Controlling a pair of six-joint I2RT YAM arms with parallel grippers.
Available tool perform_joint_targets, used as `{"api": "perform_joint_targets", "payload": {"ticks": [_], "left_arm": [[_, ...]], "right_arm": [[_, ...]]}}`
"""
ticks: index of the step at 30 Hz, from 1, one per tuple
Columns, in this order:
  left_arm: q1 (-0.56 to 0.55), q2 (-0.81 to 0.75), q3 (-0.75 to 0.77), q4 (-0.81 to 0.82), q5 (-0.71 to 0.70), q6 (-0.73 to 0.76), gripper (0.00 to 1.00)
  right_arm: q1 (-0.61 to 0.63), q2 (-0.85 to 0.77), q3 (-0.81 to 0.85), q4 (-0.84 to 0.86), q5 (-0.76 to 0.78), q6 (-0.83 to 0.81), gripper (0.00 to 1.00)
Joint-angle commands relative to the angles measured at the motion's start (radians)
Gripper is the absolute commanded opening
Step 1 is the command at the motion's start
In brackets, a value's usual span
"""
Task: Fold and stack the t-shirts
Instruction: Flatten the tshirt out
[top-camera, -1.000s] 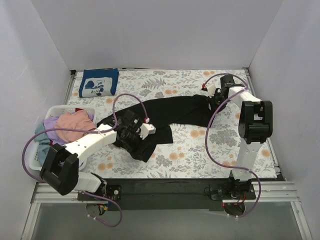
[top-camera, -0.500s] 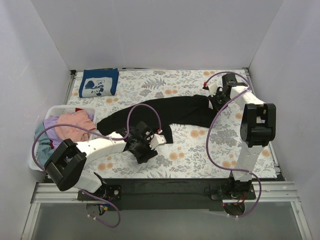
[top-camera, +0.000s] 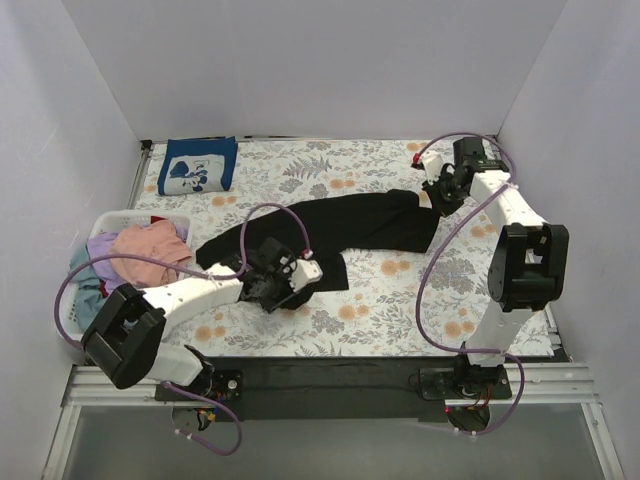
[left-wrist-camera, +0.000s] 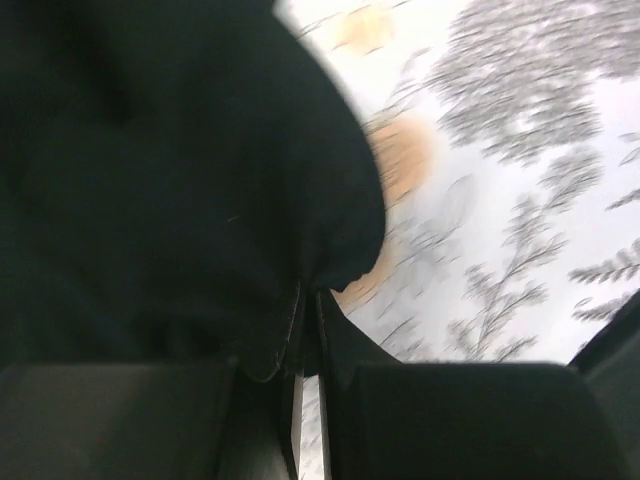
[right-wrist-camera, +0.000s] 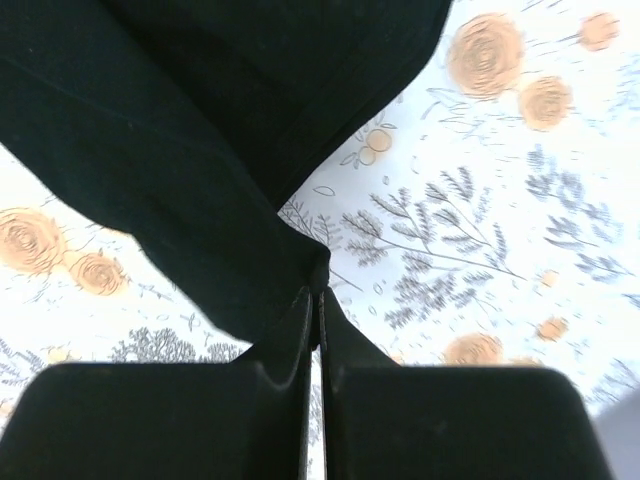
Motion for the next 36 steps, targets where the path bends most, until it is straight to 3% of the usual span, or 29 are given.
{"api": "perform_joint_targets", "payload": {"ticks": [1, 6, 8, 14, 20, 29, 36], "left_arm": [[0.218, -0.095, 0.168, -0.145, 0.092, -0.018, 0.00], [0.510, -0.113, 0.433, -0.216, 0.205, -0.040, 0.00], [0.575, -0.089, 0.560, -0.222, 0.251, -0.076, 0.00], [0.853, -0.053, 0.848, -0.123, 0.375, -0.221, 0.00], [0.925, -0.112, 1.016, -0.008, 0.363, -0.328, 0.00], [0.925, -0.421, 1.002, 0.187, 0.303, -0.371, 0.00], [0.925, -0.471, 1.103, 0.215, 0.237, -0.354, 0.00]], "right_arm": [[-0.012, -0.121, 0.007, -0.017, 0.010, -0.015, 0.01], [-0.029, -0.245, 0.042, -0.014, 0.006, -0.012, 0.01], [-0.032, -0.289, 0.088, -0.009, 0.009, -0.003, 0.01], [-0.038, -0.385, 0.304, 0.027, 0.044, 0.079, 0.01], [-0.038, -0.515, 0.428, 0.139, 0.109, 0.126, 0.01], [-0.038, -0.808, 0.418, 0.339, 0.193, 0.131, 0.01], [-0.038, -0.912, 0.439, 0.454, 0.248, 0.027, 0.01]]}}
